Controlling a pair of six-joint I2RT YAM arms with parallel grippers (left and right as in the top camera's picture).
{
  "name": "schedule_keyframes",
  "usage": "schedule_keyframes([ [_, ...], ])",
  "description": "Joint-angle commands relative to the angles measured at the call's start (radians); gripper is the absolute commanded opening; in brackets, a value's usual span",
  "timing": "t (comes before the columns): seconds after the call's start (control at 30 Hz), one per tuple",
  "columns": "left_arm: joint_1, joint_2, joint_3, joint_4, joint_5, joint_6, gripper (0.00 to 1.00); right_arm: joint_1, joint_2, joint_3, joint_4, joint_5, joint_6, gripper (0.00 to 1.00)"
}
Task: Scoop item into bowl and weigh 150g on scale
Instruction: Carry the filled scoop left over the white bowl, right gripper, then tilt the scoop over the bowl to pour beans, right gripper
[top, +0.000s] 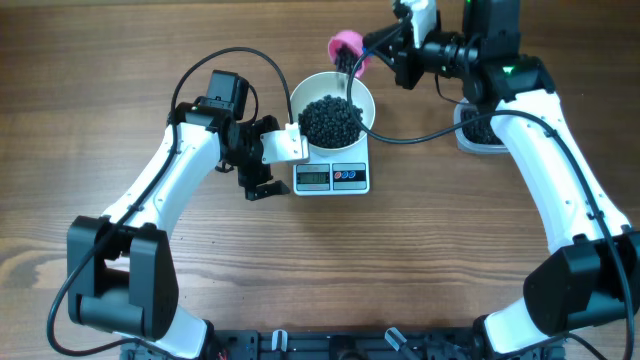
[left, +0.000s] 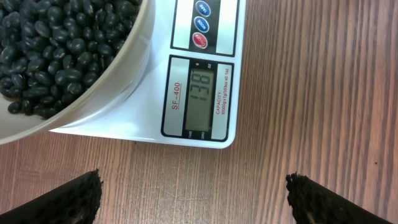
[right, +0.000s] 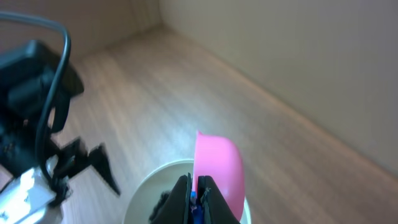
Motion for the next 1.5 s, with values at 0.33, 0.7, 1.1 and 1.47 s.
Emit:
schedule_keyframes([
  [0.33,-0.001,-0.007,-0.007,0.0,0.023,-0.009,1.0,0.074,-0.014,0.006,-0.138,0.228,-0.277,0.04],
  [0.7,-0.001,-0.007,-0.007,0.0,0.023,-0.009,1.0,0.089,-0.01,0.006,-0.105,0.244,-0.273,0.04],
  [1.1,-0.001,-0.007,-0.007,0.0,0.023,-0.009,1.0,0.101,-0.01,0.006,-0.047,0.24,-0.211,0.04],
  [1.47,-0.001,-0.007,-0.007,0.0,0.023,-0.009,1.0,0.104,-0.01,0.006,-0.003,0.197,-0.156,0.04],
])
